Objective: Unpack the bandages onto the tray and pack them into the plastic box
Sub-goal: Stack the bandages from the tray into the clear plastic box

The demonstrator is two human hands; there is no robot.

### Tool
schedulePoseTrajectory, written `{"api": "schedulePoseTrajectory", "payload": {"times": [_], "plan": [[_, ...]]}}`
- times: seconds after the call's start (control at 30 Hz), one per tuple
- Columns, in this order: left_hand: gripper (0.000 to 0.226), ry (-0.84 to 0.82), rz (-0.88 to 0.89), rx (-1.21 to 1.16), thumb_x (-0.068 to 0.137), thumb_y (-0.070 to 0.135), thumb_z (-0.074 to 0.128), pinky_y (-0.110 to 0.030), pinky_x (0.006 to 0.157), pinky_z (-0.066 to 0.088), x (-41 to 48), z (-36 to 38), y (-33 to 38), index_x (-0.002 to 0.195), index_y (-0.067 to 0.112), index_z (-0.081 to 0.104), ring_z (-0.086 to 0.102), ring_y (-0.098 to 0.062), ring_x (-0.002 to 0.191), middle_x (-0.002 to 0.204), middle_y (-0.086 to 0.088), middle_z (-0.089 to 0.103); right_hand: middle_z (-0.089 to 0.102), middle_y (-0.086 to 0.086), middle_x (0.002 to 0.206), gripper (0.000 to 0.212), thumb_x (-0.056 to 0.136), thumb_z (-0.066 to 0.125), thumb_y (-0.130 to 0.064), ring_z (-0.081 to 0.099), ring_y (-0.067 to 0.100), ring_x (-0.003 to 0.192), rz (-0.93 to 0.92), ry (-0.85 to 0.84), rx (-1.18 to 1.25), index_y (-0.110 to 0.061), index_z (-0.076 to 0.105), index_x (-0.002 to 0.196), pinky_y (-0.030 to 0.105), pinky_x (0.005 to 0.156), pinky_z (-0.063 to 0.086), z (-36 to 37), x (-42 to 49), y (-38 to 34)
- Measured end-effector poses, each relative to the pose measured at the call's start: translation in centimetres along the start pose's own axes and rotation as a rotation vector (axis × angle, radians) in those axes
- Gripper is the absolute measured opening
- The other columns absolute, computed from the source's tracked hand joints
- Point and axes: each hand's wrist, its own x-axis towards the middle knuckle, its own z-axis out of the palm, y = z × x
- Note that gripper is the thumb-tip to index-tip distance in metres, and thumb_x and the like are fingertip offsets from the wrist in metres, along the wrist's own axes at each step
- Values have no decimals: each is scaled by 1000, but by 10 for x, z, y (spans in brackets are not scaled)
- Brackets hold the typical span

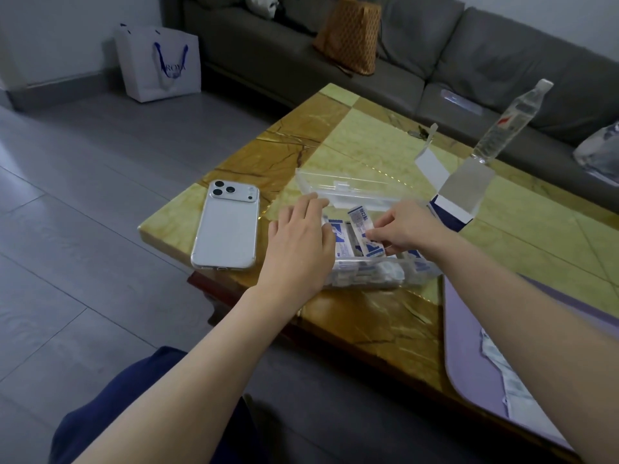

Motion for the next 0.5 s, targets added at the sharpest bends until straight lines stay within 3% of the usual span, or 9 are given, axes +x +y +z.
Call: {"api": "schedulePoseTrajectory", "payload": {"times": [0.13, 0.27, 0.37, 0.5], "plan": [[39, -4, 4, -3, 98, 20, 35, -30, 106, 22, 0, 0, -1, 137, 20, 36, 25, -13, 132, 148, 6, 30, 70, 19, 92, 21, 84, 67, -13, 61, 16, 62, -1, -34, -21, 5, 70, 94, 25, 67, 55, 7, 4, -1], [39, -7, 4, -3, 98, 21, 35, -30, 106, 22, 0, 0, -1, 137, 20, 36, 24, -13, 132, 148, 6, 29, 70, 15, 88, 20, 86, 65, -15, 63, 19, 65, -23, -64, -76, 3, 71, 93, 26, 66, 54, 10, 6, -3], [39, -10, 2, 0, 98, 20, 35, -31, 107, 22, 0, 1, -1, 137, 20, 36, 24, -13, 133, 148, 5, 29, 71, 15, 92, 22, 86, 65, -18, 69, 25, 81, -40, -61, -105, 2, 70, 95, 35, 79, 57, 12, 8, -1], [39, -1, 6, 1, 98, 20, 35, -31, 106, 23, 0, 2, -1, 137, 20, 37, 25, -14, 132, 148, 5, 29, 69, 15, 87, 26, 87, 64, -22, 64, 24, 74, -57, -44, -156, 3, 68, 91, 31, 68, 51, 14, 6, -1]]}}
